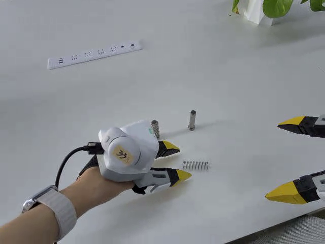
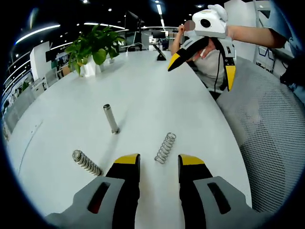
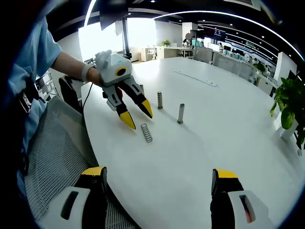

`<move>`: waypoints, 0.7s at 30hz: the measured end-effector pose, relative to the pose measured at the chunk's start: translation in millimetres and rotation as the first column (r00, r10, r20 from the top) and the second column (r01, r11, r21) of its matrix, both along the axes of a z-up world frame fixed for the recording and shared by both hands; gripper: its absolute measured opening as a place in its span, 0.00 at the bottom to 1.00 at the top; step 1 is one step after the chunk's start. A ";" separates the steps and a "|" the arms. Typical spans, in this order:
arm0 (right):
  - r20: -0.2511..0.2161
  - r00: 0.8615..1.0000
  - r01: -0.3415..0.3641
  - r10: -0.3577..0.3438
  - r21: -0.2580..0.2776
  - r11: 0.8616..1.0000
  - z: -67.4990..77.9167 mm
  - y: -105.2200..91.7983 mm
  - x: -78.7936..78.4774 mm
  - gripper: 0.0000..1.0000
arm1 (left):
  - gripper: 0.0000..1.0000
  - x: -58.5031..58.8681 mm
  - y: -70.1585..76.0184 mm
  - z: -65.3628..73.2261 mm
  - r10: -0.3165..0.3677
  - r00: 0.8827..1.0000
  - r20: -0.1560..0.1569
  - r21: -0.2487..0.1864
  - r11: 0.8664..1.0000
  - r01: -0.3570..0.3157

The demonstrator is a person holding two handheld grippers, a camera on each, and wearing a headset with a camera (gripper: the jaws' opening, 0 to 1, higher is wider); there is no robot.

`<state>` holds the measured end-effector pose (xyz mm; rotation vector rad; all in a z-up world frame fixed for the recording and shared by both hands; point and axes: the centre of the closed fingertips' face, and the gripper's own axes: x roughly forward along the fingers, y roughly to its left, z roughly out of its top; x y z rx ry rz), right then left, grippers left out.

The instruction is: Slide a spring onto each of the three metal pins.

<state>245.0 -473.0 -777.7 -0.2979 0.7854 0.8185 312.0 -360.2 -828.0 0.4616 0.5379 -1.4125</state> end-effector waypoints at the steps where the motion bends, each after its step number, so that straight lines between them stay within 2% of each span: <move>1: 0.000 1.000 0.001 -0.001 0.000 1.000 0.1 -0.2 -0.2 0.90 | 0.28 0.4 -0.7 -0.6 -0.001 1.000 -0.005 0.001 1.000 0.001; 10: -0.004 1.000 0.017 -0.017 0.007 1.000 0.1 -1.1 -6.4 0.90 | 0.16 -4.3 -5.8 -5.1 -0.060 0.998 0.001 0.023 0.998 0.060; 13: -0.006 1.000 0.018 -0.018 0.008 1.000 -0.5 -0.8 -8.6 0.90 | 0.08 -8.1 -6.5 -6.4 -0.072 0.997 -0.017 0.027 0.997 0.072; 21: -0.006 1.000 0.024 -0.024 0.014 1.000 0.3 -0.3 -10.1 0.90 | 0.08 -10.1 -5.9 -10.8 -0.080 0.997 -0.019 0.050 0.996 0.081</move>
